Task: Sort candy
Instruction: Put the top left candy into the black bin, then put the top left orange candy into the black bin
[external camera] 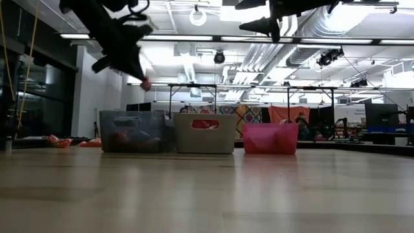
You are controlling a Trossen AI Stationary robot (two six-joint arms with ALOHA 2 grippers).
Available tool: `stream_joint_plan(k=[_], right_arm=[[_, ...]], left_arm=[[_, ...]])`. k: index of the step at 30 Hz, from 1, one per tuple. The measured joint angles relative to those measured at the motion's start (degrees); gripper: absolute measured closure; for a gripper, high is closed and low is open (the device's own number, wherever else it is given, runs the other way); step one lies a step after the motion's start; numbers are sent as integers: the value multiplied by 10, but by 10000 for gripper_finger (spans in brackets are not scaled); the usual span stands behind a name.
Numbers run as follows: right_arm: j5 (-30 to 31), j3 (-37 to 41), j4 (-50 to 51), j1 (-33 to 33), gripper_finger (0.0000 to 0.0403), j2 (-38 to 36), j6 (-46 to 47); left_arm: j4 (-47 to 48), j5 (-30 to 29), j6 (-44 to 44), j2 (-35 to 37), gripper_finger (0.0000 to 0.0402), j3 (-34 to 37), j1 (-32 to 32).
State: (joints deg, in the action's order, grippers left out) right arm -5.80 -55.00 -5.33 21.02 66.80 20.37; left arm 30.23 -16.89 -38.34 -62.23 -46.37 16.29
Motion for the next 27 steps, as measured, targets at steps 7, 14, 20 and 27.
stream_joint_plan(k=[7,14,20,27], right_arm=[[0,0,0,0,137,-1,-14],[0,0,0,0,137,-1,-9],[0,0,0,0,137,-1,-9],[6,0,0,0,137,-1,-12]], left_arm=[[1,-3,-15,-19,401,0,-5],[-25,12,-15,-59,377,0,0],[-3,40,-16,-63,301,0,24],[92,42,44,-13,224,-72,83]])
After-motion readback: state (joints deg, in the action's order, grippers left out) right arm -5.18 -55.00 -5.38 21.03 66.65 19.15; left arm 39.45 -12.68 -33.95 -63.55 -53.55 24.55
